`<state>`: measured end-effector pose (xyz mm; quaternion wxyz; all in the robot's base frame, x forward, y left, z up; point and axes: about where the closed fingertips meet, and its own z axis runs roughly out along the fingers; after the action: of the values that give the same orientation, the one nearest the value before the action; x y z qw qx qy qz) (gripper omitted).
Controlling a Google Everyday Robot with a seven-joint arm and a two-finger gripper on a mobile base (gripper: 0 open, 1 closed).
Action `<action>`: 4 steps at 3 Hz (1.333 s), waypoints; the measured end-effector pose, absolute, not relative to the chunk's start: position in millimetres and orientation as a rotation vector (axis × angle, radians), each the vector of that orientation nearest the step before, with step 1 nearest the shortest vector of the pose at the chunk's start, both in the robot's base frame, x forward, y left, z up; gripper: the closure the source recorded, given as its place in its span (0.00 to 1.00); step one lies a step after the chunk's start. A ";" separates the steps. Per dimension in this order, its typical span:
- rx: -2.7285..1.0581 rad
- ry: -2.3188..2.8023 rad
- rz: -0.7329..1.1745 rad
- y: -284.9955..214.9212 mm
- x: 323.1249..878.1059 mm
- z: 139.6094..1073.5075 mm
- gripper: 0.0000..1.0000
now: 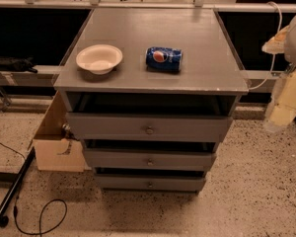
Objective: Open middle drawer
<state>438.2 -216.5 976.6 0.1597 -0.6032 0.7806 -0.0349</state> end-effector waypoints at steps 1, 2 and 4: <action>-1.725 2.224 -0.092 -215.9 438.5 977.1 0.00; -1.727 2.210 -0.076 -214.9 439.3 978.1 0.00; -1.522 2.087 0.277 -304.0 456.8 917.8 0.00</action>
Offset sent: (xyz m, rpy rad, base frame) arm 0.0013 0.0020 -0.0033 0.0365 0.0197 0.0267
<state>456.8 -304.0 917.8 0.2685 -0.5643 0.7739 0.1028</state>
